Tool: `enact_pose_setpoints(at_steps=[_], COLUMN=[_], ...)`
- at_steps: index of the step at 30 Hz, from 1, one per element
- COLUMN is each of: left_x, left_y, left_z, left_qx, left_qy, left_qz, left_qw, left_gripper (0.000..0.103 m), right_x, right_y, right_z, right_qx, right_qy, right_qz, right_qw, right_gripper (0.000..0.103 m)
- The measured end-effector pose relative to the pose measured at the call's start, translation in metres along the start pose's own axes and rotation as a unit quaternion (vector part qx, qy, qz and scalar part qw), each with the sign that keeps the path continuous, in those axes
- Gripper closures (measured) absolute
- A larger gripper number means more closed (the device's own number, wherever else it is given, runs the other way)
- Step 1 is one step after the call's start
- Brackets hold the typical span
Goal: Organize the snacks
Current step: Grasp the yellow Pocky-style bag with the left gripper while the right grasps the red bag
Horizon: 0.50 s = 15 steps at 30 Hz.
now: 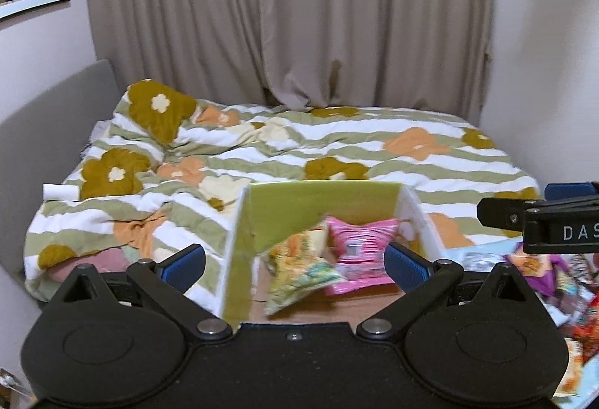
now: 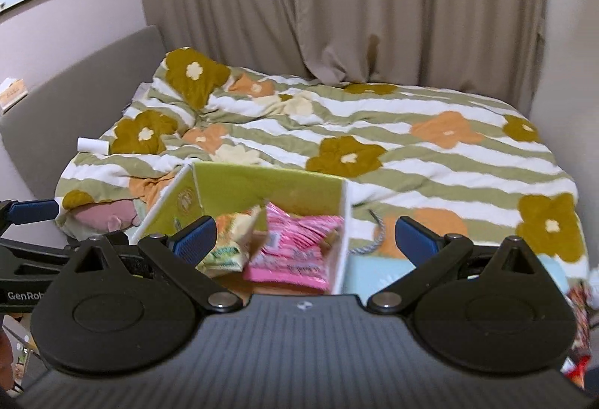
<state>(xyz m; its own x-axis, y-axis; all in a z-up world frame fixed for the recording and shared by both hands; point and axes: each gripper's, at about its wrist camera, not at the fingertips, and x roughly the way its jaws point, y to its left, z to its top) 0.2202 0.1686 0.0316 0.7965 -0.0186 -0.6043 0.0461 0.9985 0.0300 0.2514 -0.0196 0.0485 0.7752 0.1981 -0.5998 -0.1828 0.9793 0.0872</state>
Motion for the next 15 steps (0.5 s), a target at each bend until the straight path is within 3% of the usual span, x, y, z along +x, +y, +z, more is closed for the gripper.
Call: enact_pose_setpoints(at_steps=[9, 15], left_x=[-0.039, -0.055], left_y=[-0.066, -0.126], left_z=[-0.02, -0.039], left_qx=[0.0, -0.003], left_qy=[-0.008, 0.014], left_qz=[-0.037, -0.053], left_qw=[0.9993, 0.9985], left_gripper=[0.0, 0.0], right_x=[-0.066, -0.099], right_y=[-0.07, -0.122], right_z=[-0.03, -0.06], right_qx=[0.012, 0.009], right_qy=[-0.027, -0.024], right_qz=[-0.039, -0.049], right_qw=[0.999, 0.998], right_gripper=[0.0, 0.0])
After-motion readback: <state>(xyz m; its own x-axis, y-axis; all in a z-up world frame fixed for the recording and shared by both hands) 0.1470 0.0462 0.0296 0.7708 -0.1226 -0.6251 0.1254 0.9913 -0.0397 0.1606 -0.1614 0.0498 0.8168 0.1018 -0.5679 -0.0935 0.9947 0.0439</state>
